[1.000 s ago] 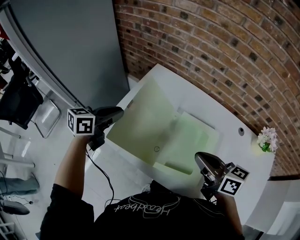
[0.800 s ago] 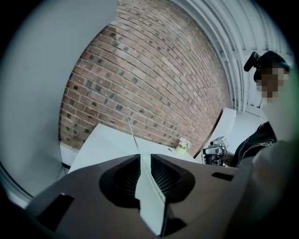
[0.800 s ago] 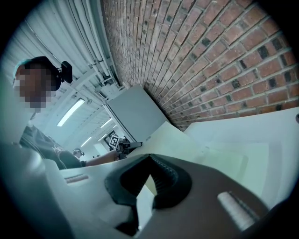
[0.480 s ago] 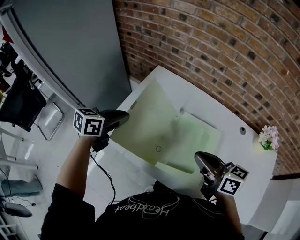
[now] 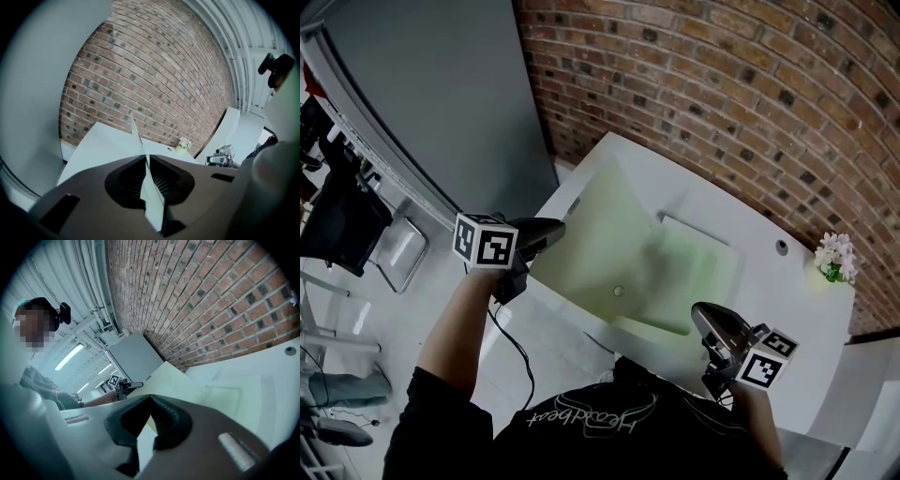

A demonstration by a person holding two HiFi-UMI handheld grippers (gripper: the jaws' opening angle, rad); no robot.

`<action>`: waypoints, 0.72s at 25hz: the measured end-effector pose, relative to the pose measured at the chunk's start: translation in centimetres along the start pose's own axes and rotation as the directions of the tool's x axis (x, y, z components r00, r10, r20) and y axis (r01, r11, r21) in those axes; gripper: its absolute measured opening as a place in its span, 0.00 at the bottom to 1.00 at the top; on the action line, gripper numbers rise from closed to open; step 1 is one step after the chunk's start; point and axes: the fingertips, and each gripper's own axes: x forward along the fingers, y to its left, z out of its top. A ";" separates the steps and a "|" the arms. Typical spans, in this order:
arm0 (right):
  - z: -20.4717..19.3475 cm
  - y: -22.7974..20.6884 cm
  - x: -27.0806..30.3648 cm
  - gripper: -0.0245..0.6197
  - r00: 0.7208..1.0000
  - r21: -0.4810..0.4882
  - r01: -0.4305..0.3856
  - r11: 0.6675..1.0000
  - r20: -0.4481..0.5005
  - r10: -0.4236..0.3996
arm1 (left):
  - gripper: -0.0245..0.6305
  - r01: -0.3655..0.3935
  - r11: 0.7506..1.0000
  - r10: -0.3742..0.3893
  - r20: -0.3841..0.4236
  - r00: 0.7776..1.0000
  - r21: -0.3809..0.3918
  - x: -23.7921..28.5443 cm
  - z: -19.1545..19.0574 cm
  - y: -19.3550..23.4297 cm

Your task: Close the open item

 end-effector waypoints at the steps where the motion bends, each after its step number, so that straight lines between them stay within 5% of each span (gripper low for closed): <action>1: -0.1 0.0 -0.3 0.04 1.000 0.000 0.007 1.000 0.010 -0.007 | 0.08 0.004 1.000 -0.004 -0.001 1.000 -0.009 0.1 -0.1 -0.2; 18: -3.2 -0.4 -6.0 0.04 0.976 0.069 0.110 0.992 0.179 -0.121 | 0.07 -0.031 1.000 0.031 -0.030 0.999 -0.005 1.6 0.9 -4.8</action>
